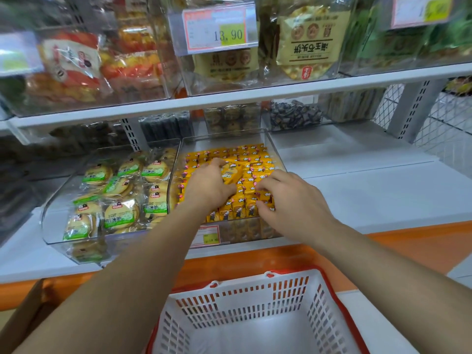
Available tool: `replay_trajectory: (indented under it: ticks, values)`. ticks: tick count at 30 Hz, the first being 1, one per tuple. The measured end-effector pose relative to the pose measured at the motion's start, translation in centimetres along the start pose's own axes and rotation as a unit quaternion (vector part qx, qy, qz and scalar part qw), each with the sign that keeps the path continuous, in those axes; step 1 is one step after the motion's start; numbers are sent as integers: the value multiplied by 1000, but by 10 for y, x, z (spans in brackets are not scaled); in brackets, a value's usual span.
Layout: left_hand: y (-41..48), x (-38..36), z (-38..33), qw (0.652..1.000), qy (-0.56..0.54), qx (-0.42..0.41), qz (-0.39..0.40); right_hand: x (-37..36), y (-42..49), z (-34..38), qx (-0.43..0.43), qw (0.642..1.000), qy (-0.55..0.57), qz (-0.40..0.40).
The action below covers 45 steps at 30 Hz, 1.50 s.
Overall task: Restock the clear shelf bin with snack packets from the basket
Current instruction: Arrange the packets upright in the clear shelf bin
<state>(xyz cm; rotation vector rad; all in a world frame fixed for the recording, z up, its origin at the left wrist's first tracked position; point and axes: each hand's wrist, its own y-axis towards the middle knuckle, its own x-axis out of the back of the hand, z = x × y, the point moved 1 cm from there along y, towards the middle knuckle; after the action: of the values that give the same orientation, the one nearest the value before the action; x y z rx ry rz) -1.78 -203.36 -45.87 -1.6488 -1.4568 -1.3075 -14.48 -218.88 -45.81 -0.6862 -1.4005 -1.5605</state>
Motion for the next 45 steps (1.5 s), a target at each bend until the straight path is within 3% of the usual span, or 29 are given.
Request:
replay_trajectory:
  ticks: [4, 8, 12, 15, 20, 23, 26, 27, 30, 33, 36, 39, 42, 45]
  values:
    - [-26, 17, -1, 994, -101, -34, -5, -3, 7, 0, -107, 977, 183, -27]
    - [-68, 31, 0, 984, -168, -65, 8, 0, 14, 11, -200, 876, 439, 18]
    - [-96, 38, 4, 970, -238, -36, 39, 5, 12, 21, -217, 809, 542, 73]
    - [-111, 40, 9, 911, -402, 32, 85, 10, 10, 26, -226, 768, 594, 81]
    - [-112, 44, 23, 786, -603, 110, 80, 14, 8, 33, -244, 704, 662, 82]
    - [-106, 51, 31, 788, -605, 99, 51, 13, 5, 39, -213, 724, 646, 117]
    - [-108, 53, 33, 801, -592, 84, 44, 10, 3, 46, -160, 800, 557, 156]
    - [-108, 52, 32, 797, -596, 84, 48, 10, 3, 47, -147, 809, 540, 178]
    - [-103, 53, 37, 781, -615, 104, 35, 17, 6, 43, -132, 779, 573, 219]
    - [-98, 57, 49, 777, -617, 124, 35, 25, 13, 26, -158, 777, 598, 117]
    - [-98, 55, 59, 792, -600, 106, 42, 27, 18, 14, -147, 837, 527, 27]
    - [-98, 49, 63, 812, -576, 91, 40, 20, 18, 11, -107, 907, 407, -8]
    - [-99, 45, 66, 828, -553, 83, 37, 13, 19, 11, -64, 955, 289, -13]
    - [-99, 44, 68, 829, -552, 81, 35, 5, 21, 6, -32, 983, 178, 43]
